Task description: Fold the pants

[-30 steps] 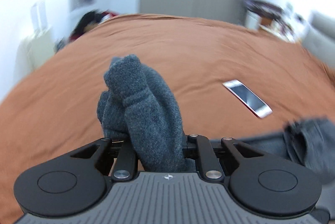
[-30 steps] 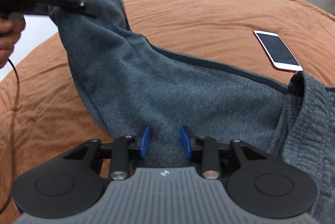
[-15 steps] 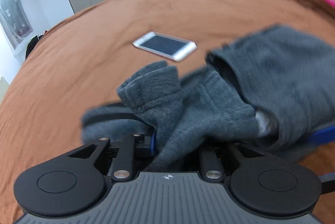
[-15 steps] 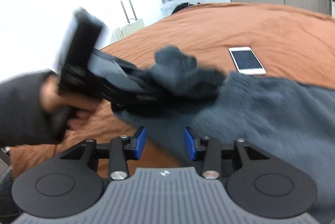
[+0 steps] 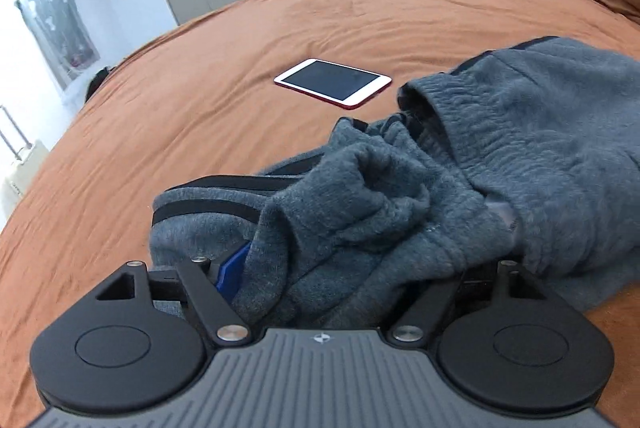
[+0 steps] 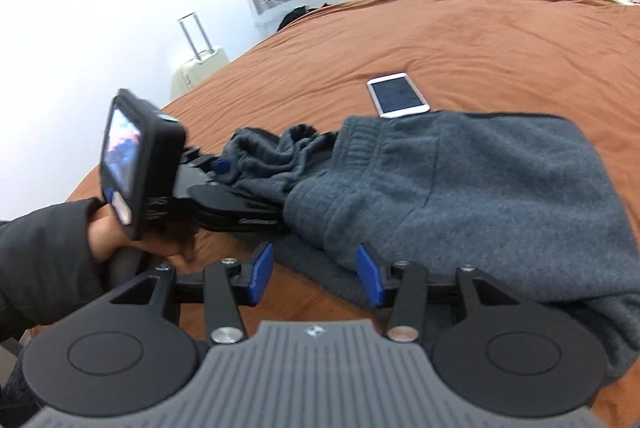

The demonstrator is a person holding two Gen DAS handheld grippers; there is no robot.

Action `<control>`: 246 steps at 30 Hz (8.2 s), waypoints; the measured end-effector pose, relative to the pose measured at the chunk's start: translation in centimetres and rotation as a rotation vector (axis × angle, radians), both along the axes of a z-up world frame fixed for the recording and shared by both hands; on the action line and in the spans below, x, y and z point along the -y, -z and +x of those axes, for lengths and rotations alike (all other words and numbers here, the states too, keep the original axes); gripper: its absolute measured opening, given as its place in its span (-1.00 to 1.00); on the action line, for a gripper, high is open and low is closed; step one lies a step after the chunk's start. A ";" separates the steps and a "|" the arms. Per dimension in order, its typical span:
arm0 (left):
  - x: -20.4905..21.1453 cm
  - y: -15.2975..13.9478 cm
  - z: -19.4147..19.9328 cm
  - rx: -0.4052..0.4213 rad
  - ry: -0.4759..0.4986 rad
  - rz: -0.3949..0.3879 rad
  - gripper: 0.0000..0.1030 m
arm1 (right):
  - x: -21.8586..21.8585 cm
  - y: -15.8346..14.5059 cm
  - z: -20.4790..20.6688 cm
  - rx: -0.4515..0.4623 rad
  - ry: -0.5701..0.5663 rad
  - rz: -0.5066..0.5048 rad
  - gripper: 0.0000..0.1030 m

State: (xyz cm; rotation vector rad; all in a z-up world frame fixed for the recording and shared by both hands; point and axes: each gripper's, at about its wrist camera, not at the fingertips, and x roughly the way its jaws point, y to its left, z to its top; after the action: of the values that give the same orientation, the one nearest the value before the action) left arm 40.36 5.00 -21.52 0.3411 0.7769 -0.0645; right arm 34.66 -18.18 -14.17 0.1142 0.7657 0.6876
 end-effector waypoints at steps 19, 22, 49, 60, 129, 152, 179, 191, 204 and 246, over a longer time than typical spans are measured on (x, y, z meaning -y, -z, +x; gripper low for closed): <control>-7.9 -7.6 1.3 0.031 -0.130 -0.454 0.81 | -1.6 -3.4 1.7 0.131 0.008 -0.004 -0.04; -5.5 -5.3 2.5 -0.008 -0.102 -0.414 0.76 | -1.7 -3.0 1.7 0.124 0.009 -0.017 -0.04; -15.1 -4.0 -2.1 -0.070 -0.285 -0.615 0.91 | 13.7 1.0 0.5 -0.062 0.422 0.003 0.30; -14.5 -4.3 -0.9 -0.082 -0.198 -0.776 0.91 | 17.5 7.2 4.3 -0.307 0.571 0.280 0.44; -21.3 -4.3 -5.5 -0.153 -0.223 -0.629 0.67 | -17.0 0.5 6.6 -0.070 -0.172 0.080 -0.61; -23.3 -8.5 -8.1 -0.105 -0.239 -0.588 0.69 | -21.7 -2.4 3.1 0.132 -0.102 0.108 0.28; -11.5 -2.1 -2.1 -0.372 0.046 -0.460 0.77 | -12.9 2.4 7.4 0.094 0.107 -0.063 -0.05; -13.8 -10.1 2.2 -0.073 -0.067 -0.460 0.77 | -11.9 -1.8 7.3 0.190 0.112 0.007 -0.04; -14.6 0.7 8.4 -0.293 -0.240 -0.602 1.00 | -15.0 4.1 11.4 0.087 0.092 -0.185 0.46; -6.1 -15.9 -15.0 0.053 -0.220 -0.278 1.00 | -8.7 -9.8 -10.3 0.223 0.250 -0.263 0.91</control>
State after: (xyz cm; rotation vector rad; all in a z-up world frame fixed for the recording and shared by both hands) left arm 25.39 11.15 -5.61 -0.0070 0.7382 0.0432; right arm 24.40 -9.49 -4.38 -0.1037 0.6082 0.3509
